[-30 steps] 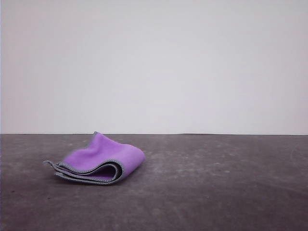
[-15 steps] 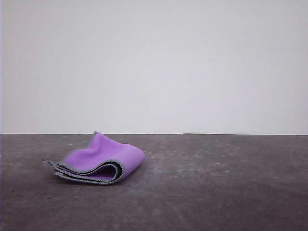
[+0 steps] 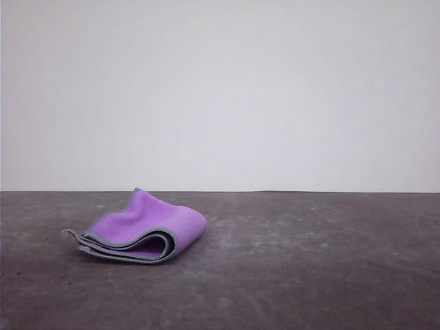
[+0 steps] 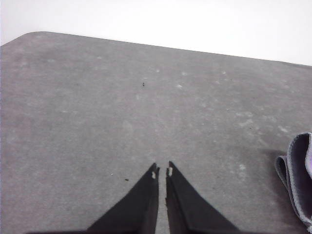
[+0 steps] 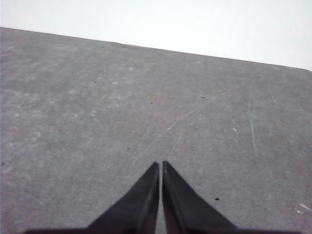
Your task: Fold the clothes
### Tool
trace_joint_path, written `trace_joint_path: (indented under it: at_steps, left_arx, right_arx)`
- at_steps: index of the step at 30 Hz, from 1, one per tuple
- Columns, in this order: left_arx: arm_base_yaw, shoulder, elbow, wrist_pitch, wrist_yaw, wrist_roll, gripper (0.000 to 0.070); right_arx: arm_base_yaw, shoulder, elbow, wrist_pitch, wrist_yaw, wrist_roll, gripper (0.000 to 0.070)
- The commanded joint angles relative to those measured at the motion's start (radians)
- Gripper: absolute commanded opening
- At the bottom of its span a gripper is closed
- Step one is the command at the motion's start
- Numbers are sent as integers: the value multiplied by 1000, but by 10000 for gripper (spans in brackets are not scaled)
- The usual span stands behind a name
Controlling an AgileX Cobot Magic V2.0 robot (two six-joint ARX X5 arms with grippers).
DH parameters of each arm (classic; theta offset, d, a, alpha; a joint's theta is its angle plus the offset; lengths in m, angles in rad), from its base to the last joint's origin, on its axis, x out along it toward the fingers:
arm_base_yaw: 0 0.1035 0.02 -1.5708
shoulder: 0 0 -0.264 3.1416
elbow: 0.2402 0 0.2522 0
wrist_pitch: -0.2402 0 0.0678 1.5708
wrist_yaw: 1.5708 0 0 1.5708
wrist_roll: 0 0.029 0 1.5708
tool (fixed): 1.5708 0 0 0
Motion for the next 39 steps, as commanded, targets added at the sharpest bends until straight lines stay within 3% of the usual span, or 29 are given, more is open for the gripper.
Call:
trace_joint_path:
  at_steps: [1, 39]
  left_arx:
    - [0, 0, -13, -23, -3, 17, 16]
    - [0, 0, -13, -23, -3, 17, 16]
  right_arx:
    - [-2, -2, -6, 13, 0, 17, 3]
    - [-2, -2, -6, 13, 0, 17, 3]
